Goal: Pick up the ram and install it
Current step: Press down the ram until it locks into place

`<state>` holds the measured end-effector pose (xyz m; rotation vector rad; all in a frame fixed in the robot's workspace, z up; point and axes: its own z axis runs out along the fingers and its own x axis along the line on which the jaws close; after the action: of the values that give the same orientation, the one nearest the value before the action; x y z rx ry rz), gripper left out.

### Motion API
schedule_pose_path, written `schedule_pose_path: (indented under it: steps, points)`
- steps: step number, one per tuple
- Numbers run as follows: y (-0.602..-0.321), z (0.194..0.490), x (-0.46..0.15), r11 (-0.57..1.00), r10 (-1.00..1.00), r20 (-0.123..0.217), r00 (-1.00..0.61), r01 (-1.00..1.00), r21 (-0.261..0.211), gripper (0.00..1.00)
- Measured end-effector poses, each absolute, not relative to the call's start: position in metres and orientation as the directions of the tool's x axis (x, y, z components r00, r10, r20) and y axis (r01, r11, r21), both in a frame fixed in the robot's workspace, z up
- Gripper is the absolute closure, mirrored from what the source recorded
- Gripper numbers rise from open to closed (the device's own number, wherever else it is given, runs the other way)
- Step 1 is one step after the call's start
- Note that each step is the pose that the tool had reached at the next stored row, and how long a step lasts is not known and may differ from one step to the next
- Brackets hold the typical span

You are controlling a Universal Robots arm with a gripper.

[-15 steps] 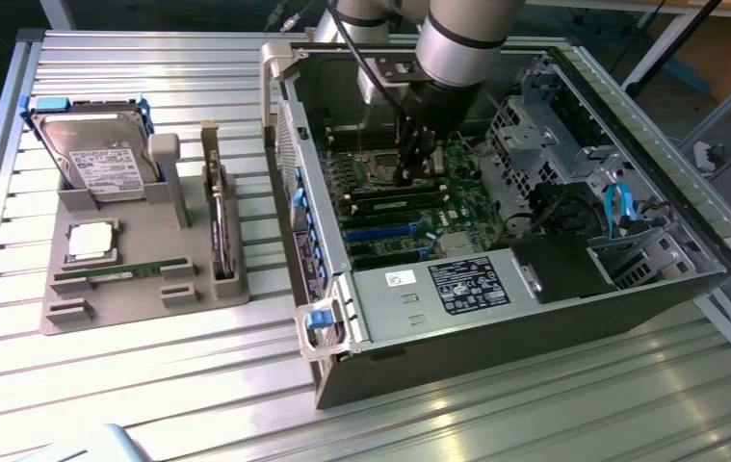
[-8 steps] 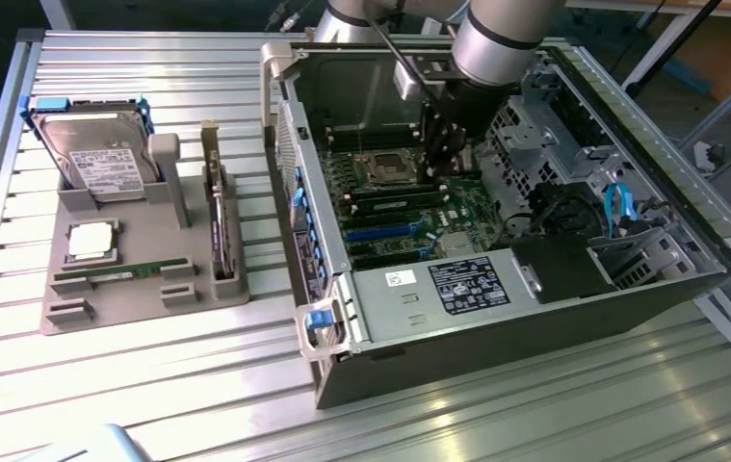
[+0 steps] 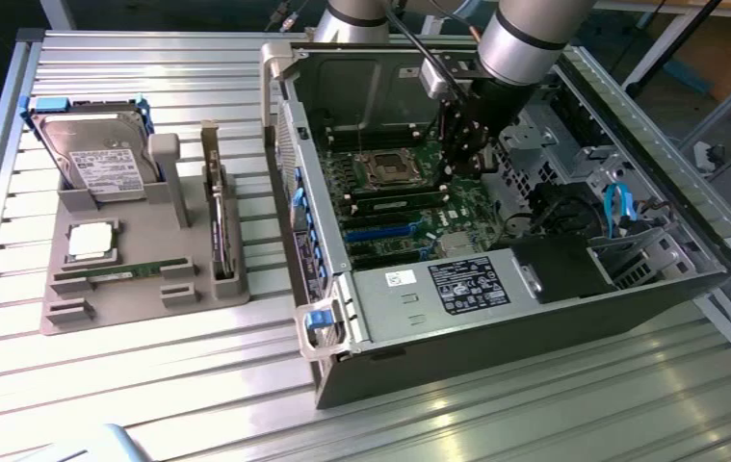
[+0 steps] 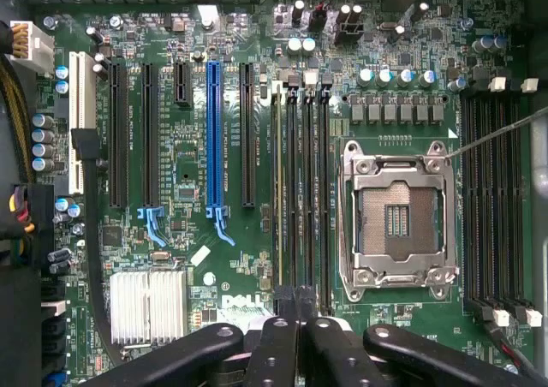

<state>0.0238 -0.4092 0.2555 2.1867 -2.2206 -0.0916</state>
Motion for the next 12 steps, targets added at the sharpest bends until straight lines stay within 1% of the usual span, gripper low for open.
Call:
schedule_pose_path:
  steps: [12]
  points:
    - [-0.4092,0.2555,0.0239,0.015,-1.000,-0.024,-0.016,-0.998,0.059,0.90]
